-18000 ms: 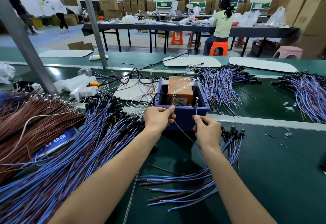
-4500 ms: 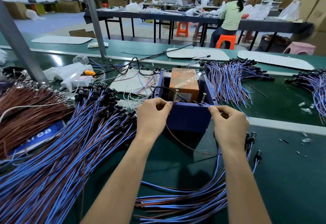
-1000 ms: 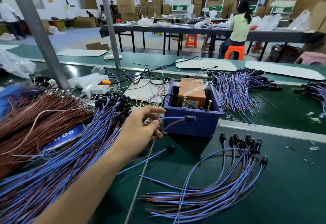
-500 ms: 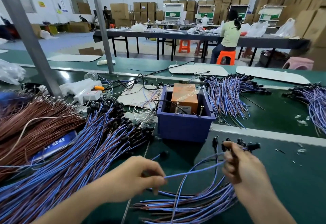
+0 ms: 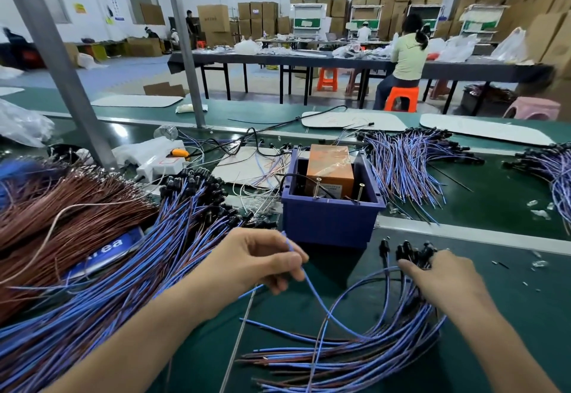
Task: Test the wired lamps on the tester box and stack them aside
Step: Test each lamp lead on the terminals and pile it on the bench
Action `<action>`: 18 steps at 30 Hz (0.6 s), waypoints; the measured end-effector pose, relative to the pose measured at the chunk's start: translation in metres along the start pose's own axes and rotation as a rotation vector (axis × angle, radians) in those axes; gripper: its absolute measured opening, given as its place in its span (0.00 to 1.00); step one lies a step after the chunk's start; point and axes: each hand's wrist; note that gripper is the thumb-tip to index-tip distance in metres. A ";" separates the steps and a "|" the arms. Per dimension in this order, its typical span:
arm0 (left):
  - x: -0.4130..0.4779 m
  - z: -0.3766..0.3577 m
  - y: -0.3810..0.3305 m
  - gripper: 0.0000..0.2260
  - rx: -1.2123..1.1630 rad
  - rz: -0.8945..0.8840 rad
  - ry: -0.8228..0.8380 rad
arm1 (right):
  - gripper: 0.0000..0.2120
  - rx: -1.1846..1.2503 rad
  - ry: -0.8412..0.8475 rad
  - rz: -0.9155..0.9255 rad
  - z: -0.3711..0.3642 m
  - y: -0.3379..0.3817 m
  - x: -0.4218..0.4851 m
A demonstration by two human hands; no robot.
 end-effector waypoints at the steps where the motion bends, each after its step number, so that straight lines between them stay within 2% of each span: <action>1: 0.006 -0.005 -0.001 0.07 -0.012 -0.010 -0.022 | 0.23 -0.058 0.002 -0.008 0.002 0.004 -0.004; 3: 0.018 -0.013 -0.004 0.09 -0.019 -0.024 -0.087 | 0.22 -0.116 -0.028 0.053 0.004 0.012 -0.012; 4: 0.025 -0.018 -0.004 0.08 -0.014 -0.026 -0.112 | 0.19 -0.052 -0.058 0.133 0.006 0.017 -0.016; 6: 0.037 -0.028 -0.005 0.04 -0.006 -0.019 -0.137 | 0.10 0.323 -0.043 0.345 0.009 0.031 -0.028; 7: 0.042 -0.033 -0.004 0.02 -0.009 -0.017 -0.145 | 0.07 0.506 0.038 0.426 0.010 0.041 -0.037; 9: 0.053 -0.043 -0.003 0.03 -0.037 -0.013 -0.157 | 0.05 0.723 0.140 0.518 0.009 0.052 -0.050; 12: 0.062 -0.050 -0.001 0.02 -0.085 -0.015 -0.185 | 0.06 0.831 0.038 0.482 -0.001 0.059 -0.050; 15: 0.066 -0.052 0.005 0.02 -0.125 -0.001 -0.200 | 0.06 0.974 0.041 0.390 -0.012 0.058 -0.044; 18: 0.070 -0.053 0.012 0.05 -0.127 0.050 -0.207 | 0.07 1.018 -0.009 0.308 -0.025 0.057 -0.038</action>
Point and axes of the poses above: each hand's wrist, its own x-axis towards the middle knuckle, its own z-axis out of the back of the hand, y = z × x, and after that the axes turned 1 degree about z, right-handed
